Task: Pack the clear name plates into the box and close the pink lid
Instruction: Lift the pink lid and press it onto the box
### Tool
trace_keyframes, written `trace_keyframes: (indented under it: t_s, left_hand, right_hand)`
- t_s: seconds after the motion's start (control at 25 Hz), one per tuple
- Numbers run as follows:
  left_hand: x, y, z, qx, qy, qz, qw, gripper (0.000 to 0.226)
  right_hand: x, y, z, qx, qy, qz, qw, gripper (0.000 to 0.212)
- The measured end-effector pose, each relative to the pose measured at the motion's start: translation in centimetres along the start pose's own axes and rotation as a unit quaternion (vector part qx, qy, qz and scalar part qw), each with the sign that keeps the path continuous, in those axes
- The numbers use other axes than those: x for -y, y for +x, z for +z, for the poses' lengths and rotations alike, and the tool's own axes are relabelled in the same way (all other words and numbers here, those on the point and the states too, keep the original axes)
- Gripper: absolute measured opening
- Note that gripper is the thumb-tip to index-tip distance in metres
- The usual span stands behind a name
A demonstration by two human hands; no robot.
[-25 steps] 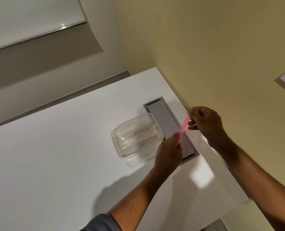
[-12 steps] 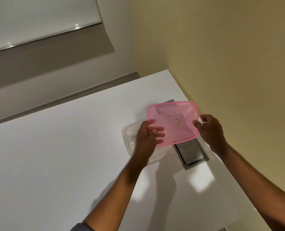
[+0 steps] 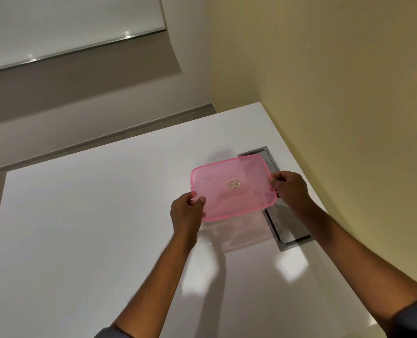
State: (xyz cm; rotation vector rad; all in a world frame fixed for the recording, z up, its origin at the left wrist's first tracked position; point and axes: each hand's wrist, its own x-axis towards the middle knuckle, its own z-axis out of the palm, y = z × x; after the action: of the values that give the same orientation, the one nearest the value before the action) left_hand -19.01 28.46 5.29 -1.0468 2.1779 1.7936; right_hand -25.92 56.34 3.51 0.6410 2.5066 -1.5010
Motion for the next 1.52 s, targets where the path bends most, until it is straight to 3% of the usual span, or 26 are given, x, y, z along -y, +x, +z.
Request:
trace_keyframes:
  t_s: [0.08, 0.28, 0.6, 1.52]
  left_hand:
    - [0.9, 0.6, -0.4, -0.011, 0.033, -0.004, 0.999, 0.016]
    - [2.5, 1.6, -0.8, -0.017, 0.072, -0.023, 0.997, 0.042]
    - [4.2, 2.0, -0.2, -0.006, 0.100, -0.010, 0.995, 0.038]
    - [6.2, 3.0, -0.1, -0.001, 0.087, -0.011, 0.996, 0.051]
  right_hand:
    - [0.2, 0.1, 1.2, -0.001, -0.026, -0.004, 1.000, 0.013]
    - [0.0, 0.2, 3.2, -0.006, -0.085, -0.027, 0.996, 0.014]
    - [-1.1, 0.8, 4.4, -0.032, -0.140, -0.045, 0.989, 0.013]
    - [-2.4, 0.4, 4.2, -0.036, -0.139, -0.060, 0.988, 0.018]
